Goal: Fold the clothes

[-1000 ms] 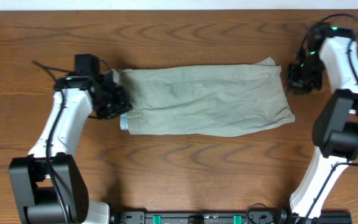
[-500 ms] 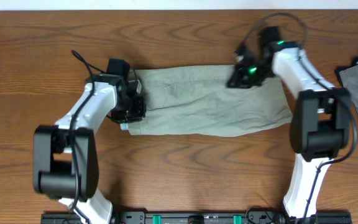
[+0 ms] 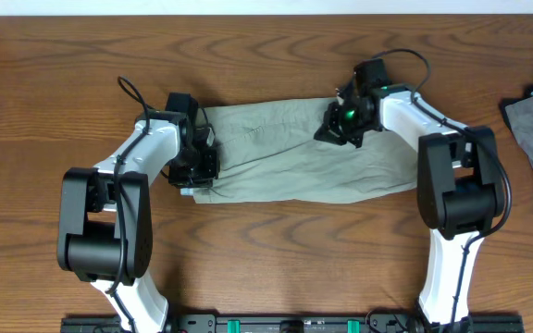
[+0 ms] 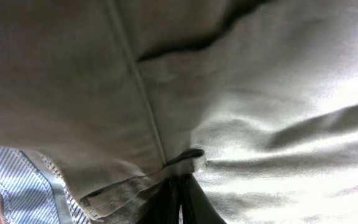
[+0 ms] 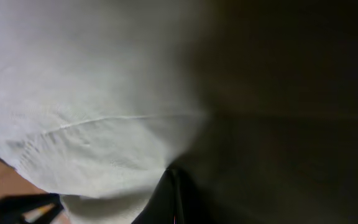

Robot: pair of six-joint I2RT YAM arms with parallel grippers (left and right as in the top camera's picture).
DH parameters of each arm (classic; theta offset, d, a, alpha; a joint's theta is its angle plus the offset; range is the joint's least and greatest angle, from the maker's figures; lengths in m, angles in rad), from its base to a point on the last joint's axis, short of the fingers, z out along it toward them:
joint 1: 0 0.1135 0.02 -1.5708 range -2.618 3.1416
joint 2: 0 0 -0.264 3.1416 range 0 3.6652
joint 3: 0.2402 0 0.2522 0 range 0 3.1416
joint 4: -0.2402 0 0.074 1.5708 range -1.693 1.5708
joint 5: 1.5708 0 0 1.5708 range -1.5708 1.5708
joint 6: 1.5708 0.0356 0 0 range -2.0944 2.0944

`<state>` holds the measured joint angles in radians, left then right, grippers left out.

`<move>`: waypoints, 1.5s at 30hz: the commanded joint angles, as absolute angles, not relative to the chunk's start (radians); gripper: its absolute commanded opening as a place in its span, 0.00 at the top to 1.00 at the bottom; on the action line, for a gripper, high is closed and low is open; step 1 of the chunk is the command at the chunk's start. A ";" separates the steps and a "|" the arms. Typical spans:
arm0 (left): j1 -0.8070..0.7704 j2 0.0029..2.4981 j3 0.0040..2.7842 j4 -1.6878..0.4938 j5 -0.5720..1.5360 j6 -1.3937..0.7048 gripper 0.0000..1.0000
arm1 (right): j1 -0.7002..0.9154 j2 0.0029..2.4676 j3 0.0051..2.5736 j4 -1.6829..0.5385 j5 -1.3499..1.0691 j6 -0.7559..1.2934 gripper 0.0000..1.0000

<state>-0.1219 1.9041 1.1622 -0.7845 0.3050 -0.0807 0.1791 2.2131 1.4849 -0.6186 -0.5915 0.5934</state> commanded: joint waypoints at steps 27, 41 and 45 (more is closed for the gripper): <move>-0.124 1.685 1.272 -0.737 0.485 -0.087 0.93 | -0.057 2.109 1.535 -0.874 -1.182 -0.102 0.98; -0.124 1.990 1.272 -0.380 0.777 -0.361 0.94 | 0.350 2.198 1.534 -0.663 -0.897 0.337 0.97; -0.123 2.052 1.272 -0.316 0.778 -0.406 0.94 | 0.361 2.227 1.532 -0.680 -0.867 0.371 0.96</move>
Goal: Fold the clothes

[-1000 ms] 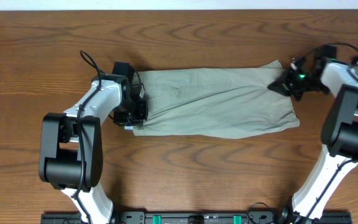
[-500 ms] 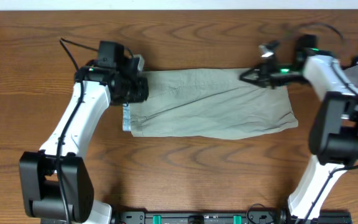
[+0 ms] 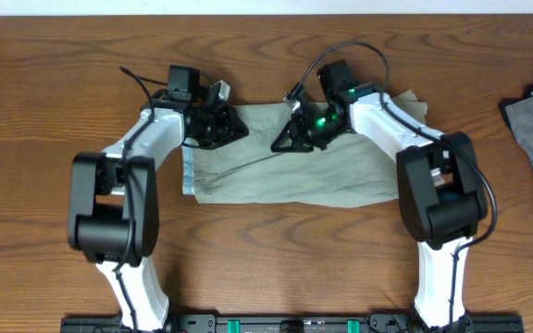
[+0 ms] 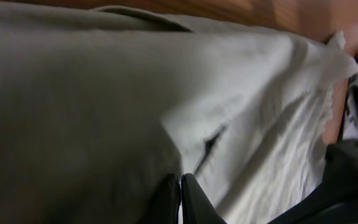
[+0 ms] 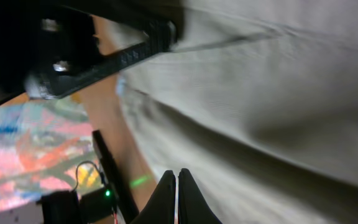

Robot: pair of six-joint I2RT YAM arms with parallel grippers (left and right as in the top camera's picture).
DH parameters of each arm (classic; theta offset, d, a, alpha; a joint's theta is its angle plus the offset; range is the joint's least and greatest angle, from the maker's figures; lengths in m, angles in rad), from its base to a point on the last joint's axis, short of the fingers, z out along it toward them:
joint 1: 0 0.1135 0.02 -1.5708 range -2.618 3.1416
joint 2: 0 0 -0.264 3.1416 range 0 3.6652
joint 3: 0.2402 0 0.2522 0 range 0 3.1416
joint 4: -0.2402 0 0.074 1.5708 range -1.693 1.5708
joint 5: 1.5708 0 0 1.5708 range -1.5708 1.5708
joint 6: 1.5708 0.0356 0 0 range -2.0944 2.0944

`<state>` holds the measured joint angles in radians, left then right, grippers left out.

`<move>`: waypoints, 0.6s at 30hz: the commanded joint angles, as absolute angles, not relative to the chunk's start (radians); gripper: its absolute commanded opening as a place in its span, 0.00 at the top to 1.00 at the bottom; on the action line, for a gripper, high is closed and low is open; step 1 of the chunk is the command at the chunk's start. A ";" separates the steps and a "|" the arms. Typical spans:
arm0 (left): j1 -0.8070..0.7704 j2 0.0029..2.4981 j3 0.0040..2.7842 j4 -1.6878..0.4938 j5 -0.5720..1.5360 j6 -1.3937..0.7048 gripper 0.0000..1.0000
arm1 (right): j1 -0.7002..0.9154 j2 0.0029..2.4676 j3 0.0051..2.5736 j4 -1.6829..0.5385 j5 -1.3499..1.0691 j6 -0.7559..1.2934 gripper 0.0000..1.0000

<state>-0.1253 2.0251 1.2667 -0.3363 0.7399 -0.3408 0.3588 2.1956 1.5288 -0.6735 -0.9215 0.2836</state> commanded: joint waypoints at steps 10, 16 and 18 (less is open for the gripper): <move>-0.120 2.123 1.272 -0.203 0.642 -0.426 0.94 | 0.390 2.366 1.523 -1.016 -0.837 0.297 0.99; -0.073 2.123 1.272 -0.088 0.621 -0.490 0.94 | 0.391 2.369 1.523 -1.354 -0.812 -0.057 0.98; -0.052 2.122 1.275 -0.046 0.647 -0.512 0.93 | 0.391 2.368 1.523 -1.411 -0.812 -0.145 0.98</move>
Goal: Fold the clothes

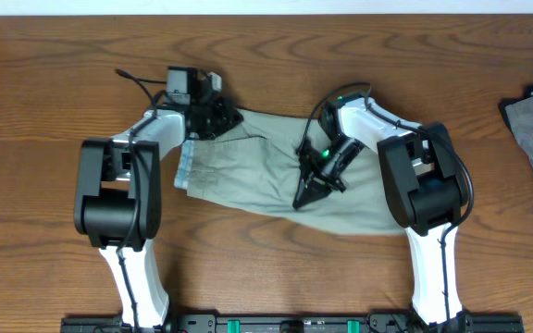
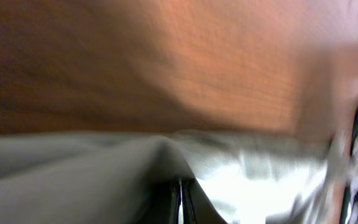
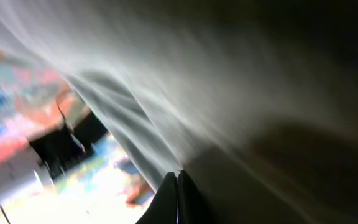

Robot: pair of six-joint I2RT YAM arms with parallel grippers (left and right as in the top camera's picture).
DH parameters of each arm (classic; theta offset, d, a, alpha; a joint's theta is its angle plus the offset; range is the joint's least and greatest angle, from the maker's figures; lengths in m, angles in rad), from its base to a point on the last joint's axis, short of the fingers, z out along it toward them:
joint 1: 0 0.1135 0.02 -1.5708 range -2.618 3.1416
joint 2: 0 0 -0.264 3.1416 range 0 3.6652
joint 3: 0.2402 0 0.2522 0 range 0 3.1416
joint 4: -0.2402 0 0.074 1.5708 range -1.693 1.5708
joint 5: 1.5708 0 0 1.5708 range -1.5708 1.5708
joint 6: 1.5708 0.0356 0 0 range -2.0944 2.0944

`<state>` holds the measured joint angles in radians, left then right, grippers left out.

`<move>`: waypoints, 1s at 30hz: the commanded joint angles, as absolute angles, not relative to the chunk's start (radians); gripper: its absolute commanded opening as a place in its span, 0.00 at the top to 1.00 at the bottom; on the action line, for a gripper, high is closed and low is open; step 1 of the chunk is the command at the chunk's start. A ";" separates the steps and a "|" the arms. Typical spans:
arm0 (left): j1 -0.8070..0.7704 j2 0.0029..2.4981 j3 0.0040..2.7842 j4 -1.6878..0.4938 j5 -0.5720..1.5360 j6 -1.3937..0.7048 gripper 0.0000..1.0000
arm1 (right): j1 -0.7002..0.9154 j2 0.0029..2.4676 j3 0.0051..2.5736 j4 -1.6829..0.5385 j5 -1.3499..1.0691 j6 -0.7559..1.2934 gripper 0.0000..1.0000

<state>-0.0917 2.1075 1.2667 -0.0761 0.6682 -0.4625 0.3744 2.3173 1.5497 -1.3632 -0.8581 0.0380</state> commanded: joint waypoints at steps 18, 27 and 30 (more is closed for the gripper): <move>-0.134 1.862 1.315 -0.317 0.930 -0.319 0.89 | 0.185 2.218 1.570 -1.306 -0.877 -0.108 0.99; -0.429 1.875 1.313 -0.794 0.442 -0.044 0.89 | 0.154 2.218 1.567 -1.241 -0.662 -0.007 0.97; -0.500 1.880 1.313 -0.834 0.371 -0.006 0.89 | 0.169 2.218 1.562 -1.218 -0.566 0.088 0.99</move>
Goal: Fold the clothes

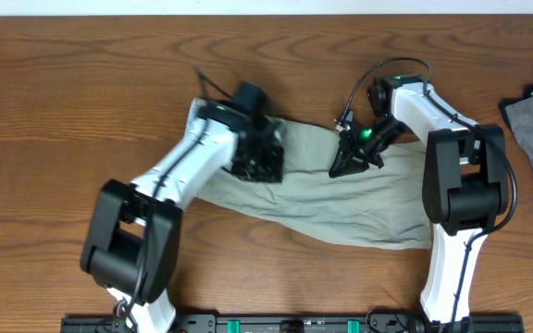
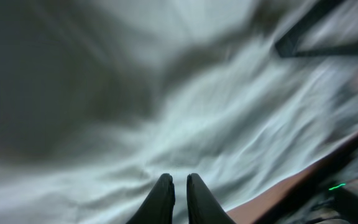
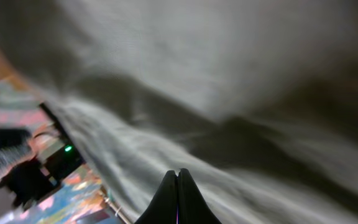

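A grey-green garment (image 1: 340,208) lies crumpled across the middle of the table, running from the left down to the lower right. My left gripper (image 1: 265,159) rests over its upper left part. In the left wrist view the fingertips (image 2: 162,186) stand a narrow gap apart over blurred cloth (image 2: 185,112), so it is open. My right gripper (image 1: 348,166) sits at the cloth's upper middle. In the right wrist view it (image 3: 178,174) is shut tight, with the garment (image 3: 166,56) filling the picture around it.
A dark grey piece of clothing (image 1: 530,129) and something white lie at the table's right edge. The bases of both arms stand at the front edge. Bare wooden table (image 1: 63,92) shows to the left and at the back.
My left gripper was at the garment's top left corner and is now further right, over the cloth, with its fingers slightly apart. The right gripper has gone up and right. The garment has shifted right.
At first both grippers were shut on the flat garment, the left at its left end, the right at the upper middle. Then both were at its top edge. Then the right was lower, over the middle. Now the cloth lies crumpled, slanting to the lower right.
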Robot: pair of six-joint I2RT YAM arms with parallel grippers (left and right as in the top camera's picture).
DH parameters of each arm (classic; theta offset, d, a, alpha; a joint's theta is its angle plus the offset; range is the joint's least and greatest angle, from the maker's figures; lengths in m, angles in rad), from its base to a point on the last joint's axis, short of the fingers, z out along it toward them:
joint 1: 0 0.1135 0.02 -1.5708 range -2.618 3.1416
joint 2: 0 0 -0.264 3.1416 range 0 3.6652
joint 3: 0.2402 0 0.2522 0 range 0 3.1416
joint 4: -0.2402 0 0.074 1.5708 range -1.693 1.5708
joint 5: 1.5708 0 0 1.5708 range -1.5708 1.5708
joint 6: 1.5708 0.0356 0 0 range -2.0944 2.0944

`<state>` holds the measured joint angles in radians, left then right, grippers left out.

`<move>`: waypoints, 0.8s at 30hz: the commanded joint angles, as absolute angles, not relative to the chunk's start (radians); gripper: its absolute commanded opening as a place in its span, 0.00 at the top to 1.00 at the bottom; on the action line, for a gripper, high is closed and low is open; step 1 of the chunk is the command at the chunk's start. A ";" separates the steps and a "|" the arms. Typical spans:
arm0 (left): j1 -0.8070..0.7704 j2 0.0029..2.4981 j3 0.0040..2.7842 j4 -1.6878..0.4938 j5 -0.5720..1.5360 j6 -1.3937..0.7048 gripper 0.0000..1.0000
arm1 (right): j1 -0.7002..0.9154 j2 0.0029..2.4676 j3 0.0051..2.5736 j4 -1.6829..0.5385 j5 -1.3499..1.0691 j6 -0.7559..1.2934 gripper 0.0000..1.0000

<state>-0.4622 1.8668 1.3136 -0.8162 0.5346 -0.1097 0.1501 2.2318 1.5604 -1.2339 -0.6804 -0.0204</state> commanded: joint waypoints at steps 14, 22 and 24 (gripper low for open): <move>-0.569 2.012 1.262 -0.912 0.280 0.146 0.89 | 0.208 2.218 1.508 -0.971 -0.333 0.574 0.99; -0.568 2.069 1.262 -0.966 0.215 0.184 0.94 | 0.099 2.218 1.508 -0.739 -0.310 0.662 0.99; -0.564 2.064 1.262 -0.960 0.211 0.183 0.94 | 0.067 2.218 1.508 -0.665 -0.315 0.661 0.99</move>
